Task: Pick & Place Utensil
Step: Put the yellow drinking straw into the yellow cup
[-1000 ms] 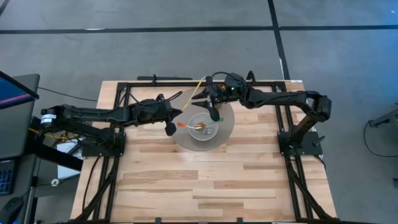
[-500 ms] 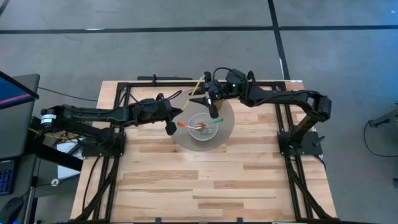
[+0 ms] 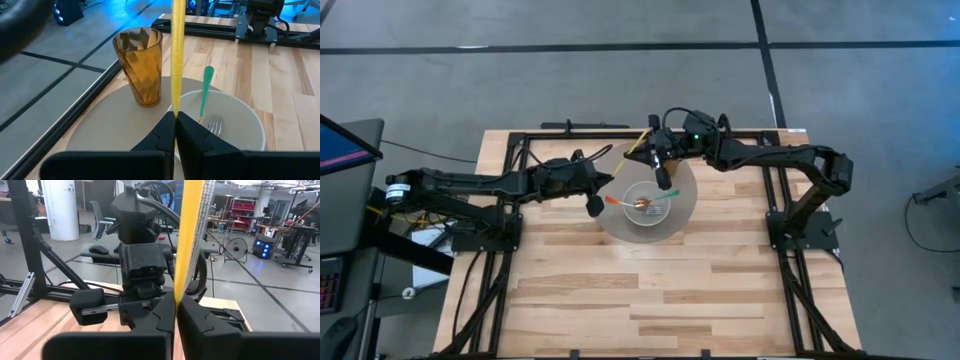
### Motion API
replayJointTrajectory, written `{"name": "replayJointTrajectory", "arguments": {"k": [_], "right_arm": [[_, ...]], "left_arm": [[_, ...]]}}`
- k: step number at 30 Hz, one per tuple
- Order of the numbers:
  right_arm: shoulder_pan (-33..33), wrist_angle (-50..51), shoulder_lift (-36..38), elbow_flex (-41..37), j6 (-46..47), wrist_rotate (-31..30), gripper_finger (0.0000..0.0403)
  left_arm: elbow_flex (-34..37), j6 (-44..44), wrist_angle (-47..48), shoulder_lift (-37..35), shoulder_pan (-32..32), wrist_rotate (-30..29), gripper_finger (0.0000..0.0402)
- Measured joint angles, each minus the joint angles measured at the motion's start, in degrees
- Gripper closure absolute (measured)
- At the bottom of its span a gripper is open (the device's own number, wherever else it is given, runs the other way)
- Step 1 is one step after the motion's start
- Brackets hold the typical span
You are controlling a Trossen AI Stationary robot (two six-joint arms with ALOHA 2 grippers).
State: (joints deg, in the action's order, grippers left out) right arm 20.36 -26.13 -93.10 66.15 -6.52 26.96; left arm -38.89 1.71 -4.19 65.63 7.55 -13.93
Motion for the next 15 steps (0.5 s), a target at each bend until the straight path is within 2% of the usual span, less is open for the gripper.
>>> {"name": "replayJointTrajectory", "arguments": {"k": [7,10,15], "right_arm": [[0.0,0.2,0.0,0.0,0.0,0.0,0.039],[0.0,1.1,0.0,0.0,0.1,0.0,0.04],[0.1,4.9,0.0,0.0,0.1,-0.8,0.0399]], "left_arm": [[0.0,-0.5,0.1,0.0,0.0,0.0,0.0381],[0.3,-0.7,0.1,0.0,0.0,-0.3,0.0362],[0.4,-0.7,0.3,0.0,0.0,-4.3,0.0323]]}}
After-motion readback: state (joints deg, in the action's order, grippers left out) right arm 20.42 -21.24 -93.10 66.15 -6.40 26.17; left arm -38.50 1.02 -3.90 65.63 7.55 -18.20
